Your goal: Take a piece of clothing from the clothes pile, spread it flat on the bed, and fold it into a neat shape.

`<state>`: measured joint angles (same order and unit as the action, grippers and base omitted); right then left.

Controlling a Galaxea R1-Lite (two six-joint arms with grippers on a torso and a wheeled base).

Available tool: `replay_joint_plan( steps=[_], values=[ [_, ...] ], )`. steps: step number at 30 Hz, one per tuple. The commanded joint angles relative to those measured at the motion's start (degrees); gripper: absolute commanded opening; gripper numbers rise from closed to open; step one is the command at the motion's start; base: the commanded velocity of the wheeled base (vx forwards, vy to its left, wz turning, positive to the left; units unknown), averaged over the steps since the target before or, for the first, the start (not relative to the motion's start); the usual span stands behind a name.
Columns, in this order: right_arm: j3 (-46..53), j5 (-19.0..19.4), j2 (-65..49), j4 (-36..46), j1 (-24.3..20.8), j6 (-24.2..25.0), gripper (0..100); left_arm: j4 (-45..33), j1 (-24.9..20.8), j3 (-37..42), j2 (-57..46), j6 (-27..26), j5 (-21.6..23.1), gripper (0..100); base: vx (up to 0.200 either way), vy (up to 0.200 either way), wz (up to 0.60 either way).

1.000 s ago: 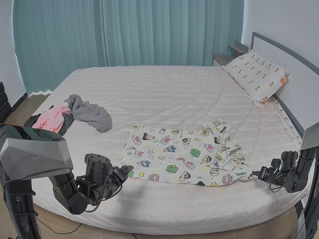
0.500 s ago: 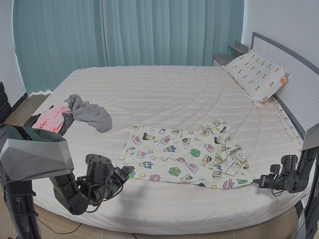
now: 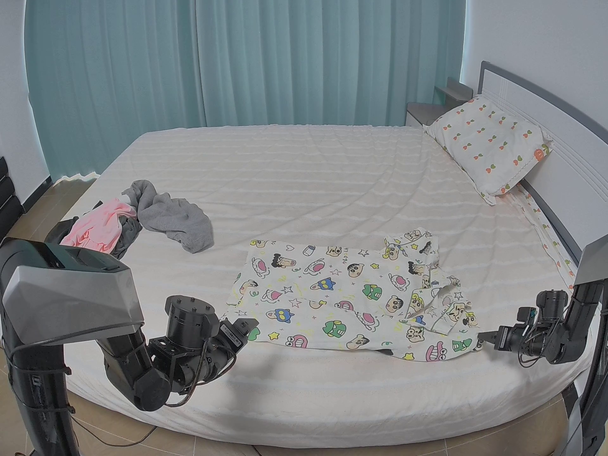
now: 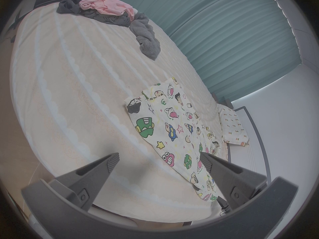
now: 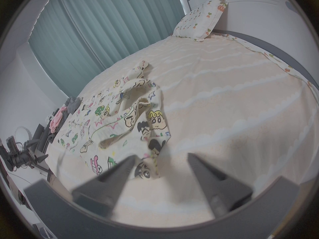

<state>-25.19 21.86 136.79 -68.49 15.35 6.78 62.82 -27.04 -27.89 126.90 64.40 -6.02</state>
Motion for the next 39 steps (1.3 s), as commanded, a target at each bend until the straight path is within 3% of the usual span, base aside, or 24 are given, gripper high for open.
replay_joint_plan(
  steps=[1,5,7,11,13,17,19,22,39],
  values=[
    [0.84,0.11,-3.37,-3.14,-0.67,4.91,100,0.02,-0.03,-0.15,0.1,0.02,-0.04,100,0.0,0.0,0.0],
    [2.42,-0.76,-7.77,-7.89,-6.82,18.89,100,0.02,-0.03,-0.06,0.1,0.02,-0.04,100,0.0,0.0,0.0],
    [2.25,-2.26,-9.26,-8.42,-8.84,22.23,100,0.02,-0.12,0.12,0.1,0.02,-0.04,100,0.0,0.0,0.0],
    [2.16,-2.96,-9.7,-8.07,-10.6,22.58,100,0.02,-0.12,0.12,0.1,0.02,-0.22,100,0.0,0.0,0.0],
    [2.25,-3.31,-8.38,-8.15,-14.03,23.81,100,0.02,-0.12,-0.15,0.1,0.02,-0.13,100,0.0,0.0,0.0],
    [0.05,-4.19,-5.22,-7.89,-18.42,29.78,100,0.02,-0.47,0.29,0.1,0.11,-0.22,100,0.0,0.0,0.0],
    [-2.85,-7.97,-2.05,-7.45,-19.48,32.95,100,0.02,-0.47,0.29,0.1,0.02,-0.22,100,0.0,0.0,0.0],
    [-5.49,-12.1,1.81,-7.27,-19.48,33.83,100,0.02,-0.47,0.29,0.1,0.11,-0.22,100,0.0,0.0,0.0],
    [-9.09,-12.72,5.77,-6.75,-19.22,34.18,100,0.02,-0.47,0.12,0.27,0.02,-0.22,100,0.0,0.0,0.0]
  ],
)
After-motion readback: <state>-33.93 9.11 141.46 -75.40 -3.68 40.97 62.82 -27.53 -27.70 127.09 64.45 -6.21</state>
